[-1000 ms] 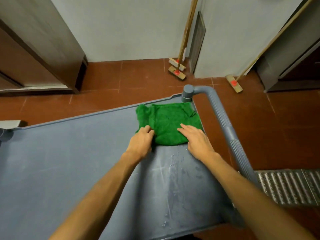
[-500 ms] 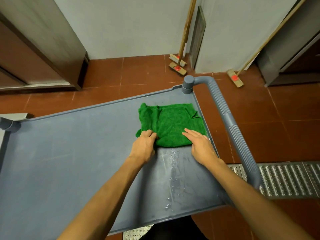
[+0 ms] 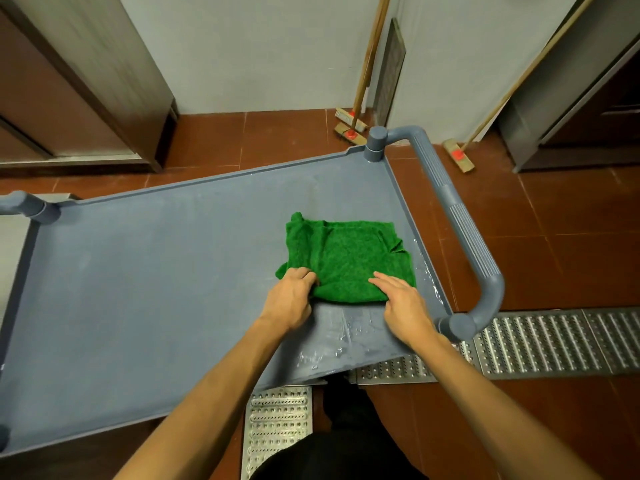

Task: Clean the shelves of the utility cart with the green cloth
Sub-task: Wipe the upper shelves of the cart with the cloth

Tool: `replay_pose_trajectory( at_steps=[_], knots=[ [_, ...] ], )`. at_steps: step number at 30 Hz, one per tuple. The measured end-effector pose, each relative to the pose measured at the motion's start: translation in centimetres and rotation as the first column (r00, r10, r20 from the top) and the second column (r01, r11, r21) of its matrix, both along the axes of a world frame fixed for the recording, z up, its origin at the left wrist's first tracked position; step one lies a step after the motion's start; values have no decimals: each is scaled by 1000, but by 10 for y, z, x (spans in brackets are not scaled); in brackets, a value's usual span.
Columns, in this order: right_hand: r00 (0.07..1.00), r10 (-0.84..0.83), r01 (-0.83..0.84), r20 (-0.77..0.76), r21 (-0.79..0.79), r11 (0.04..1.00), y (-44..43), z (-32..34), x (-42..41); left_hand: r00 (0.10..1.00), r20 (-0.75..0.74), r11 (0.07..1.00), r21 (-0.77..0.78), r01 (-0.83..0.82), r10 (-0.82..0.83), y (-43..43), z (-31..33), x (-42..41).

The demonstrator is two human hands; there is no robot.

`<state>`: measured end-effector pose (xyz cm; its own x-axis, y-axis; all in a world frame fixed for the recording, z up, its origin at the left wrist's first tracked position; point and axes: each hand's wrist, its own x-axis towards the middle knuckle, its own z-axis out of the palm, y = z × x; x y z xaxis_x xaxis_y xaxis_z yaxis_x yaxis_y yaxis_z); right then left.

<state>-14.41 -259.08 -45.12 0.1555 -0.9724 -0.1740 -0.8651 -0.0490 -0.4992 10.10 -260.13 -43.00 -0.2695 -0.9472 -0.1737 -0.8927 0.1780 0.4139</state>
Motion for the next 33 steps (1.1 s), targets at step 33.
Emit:
replay_pose_trajectory(
  at_steps=[33],
  knots=[
    [817, 384, -369, -430, 121, 921, 118, 32, 77, 992, 89, 994, 55, -90, 85, 178, 12, 65]
  ],
)
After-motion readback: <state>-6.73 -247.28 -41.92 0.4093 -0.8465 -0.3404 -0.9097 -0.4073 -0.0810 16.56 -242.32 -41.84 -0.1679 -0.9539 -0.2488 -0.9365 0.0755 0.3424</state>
